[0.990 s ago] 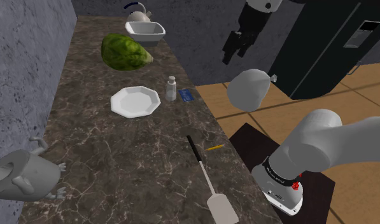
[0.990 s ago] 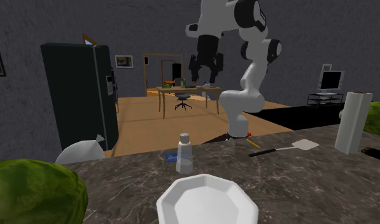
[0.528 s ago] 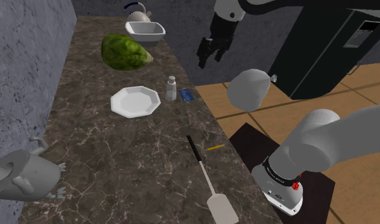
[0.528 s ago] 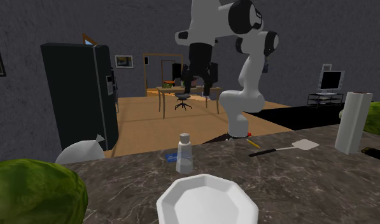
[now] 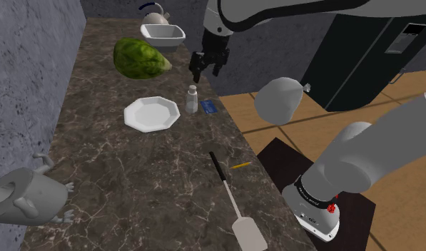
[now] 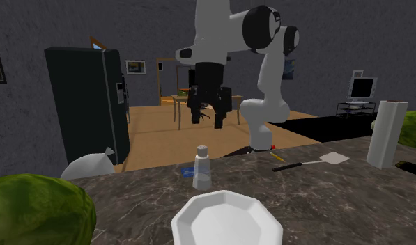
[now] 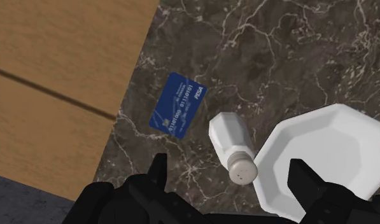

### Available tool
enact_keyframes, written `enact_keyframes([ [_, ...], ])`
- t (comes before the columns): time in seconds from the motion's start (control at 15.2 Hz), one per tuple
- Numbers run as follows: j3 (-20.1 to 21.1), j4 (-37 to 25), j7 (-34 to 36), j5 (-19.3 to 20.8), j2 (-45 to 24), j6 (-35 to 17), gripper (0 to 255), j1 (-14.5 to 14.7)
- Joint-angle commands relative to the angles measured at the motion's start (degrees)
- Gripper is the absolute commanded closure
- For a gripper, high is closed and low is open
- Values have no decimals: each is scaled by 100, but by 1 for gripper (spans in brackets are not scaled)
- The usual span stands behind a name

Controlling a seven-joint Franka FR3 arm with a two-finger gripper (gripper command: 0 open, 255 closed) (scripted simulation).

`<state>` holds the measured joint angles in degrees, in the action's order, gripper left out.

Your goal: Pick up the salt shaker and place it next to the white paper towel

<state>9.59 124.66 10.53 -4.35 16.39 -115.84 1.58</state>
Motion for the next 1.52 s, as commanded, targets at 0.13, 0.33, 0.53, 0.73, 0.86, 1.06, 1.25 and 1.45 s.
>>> enact_keyframes([
  [0.13, 113, -568, 169, 25, -871, -270, 0, 26],
  [0.33, 124, -429, 178, 35, -956, -495, 0, 33],
  [0.53, 137, -300, 188, 48, -1053, -719, 0, 38],
  [0.73, 143, -236, 195, 56, -1107, -837, 0, 41],
  [0.86, 143, -237, 195, 56, -1107, -837, 0, 41],
  [1.06, 143, -237, 195, 56, -1107, -837, 0, 41],
  [1.25, 143, -237, 195, 55, -1106, -835, 255, 41],
  [1.45, 142, -237, 194, 56, -1106, -836, 255, 41],
])
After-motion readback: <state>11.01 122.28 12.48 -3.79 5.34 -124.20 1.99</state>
